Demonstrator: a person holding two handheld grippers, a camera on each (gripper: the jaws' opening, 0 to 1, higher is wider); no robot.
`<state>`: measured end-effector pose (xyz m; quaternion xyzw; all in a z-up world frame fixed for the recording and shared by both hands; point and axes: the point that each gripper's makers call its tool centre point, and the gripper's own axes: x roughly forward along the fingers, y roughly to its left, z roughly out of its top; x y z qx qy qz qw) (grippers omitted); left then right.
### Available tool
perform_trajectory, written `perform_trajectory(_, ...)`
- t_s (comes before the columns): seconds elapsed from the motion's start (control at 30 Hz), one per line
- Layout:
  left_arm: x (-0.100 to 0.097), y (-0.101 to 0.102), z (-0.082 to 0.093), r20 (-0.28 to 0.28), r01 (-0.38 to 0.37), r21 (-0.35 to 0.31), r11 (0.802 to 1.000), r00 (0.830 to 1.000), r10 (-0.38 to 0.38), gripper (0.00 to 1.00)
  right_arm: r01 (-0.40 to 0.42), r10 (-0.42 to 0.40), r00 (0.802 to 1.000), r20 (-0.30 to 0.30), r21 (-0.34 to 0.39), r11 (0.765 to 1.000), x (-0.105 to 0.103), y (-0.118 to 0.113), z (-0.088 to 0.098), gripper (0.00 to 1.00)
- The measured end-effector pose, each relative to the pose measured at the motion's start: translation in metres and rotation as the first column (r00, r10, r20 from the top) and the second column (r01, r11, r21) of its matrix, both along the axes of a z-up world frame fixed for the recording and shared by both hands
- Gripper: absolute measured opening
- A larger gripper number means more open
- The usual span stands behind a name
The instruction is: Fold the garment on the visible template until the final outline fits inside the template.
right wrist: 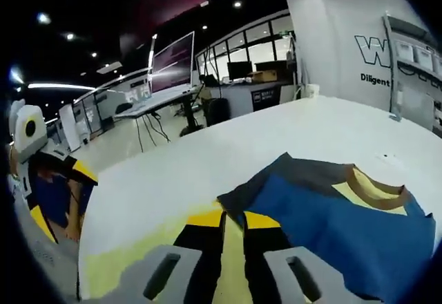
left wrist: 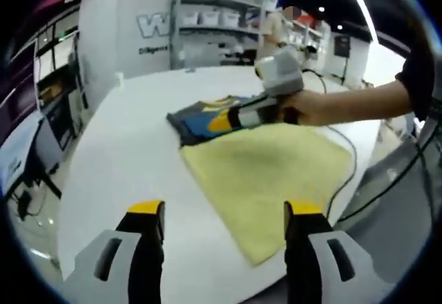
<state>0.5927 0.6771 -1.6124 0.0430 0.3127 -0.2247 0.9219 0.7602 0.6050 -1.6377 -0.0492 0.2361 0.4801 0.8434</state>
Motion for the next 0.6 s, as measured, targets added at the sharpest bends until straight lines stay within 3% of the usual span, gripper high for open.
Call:
perform_trajectory(0.13,0.0,-0.006,-0.001,-0.015,-0.004,-0.019,1.0,1.0,0.003,0.64,0.001,-0.001,1.0,0.004,-0.013,1.0,-0.002,-0.019,-0.001,0.18)
perform_trajectory(0.27,-0.001,-0.01,-0.007,-0.046,-0.037,-0.078,0.996,0.998,0.033,0.62,0.041,-0.041,0.999,-0.008,-0.044,0.998,0.001,-0.054,0.0,0.27)
perform_trajectory(0.4,-0.005,-0.015,-0.013,-0.078,-0.044,-0.082,0.996,0.996,0.037,0.6,0.067,-0.067,0.998,0.004,-0.061,0.996,-0.001,-0.08,0.003,0.3)
perform_trajectory(0.5,-0.005,-0.015,-0.014,-0.079,-0.043,-0.081,0.996,0.996,0.037,0.58,0.071,-0.071,0.997,0.005,-0.064,0.995,-0.001,-0.084,0.003,0.31)
perform_trajectory(0.6,-0.007,-0.014,-0.024,-0.109,-0.059,-0.079,0.995,0.993,0.05,0.55,0.113,-0.114,0.994,-0.002,-0.111,0.987,-0.008,-0.127,-0.004,0.31)
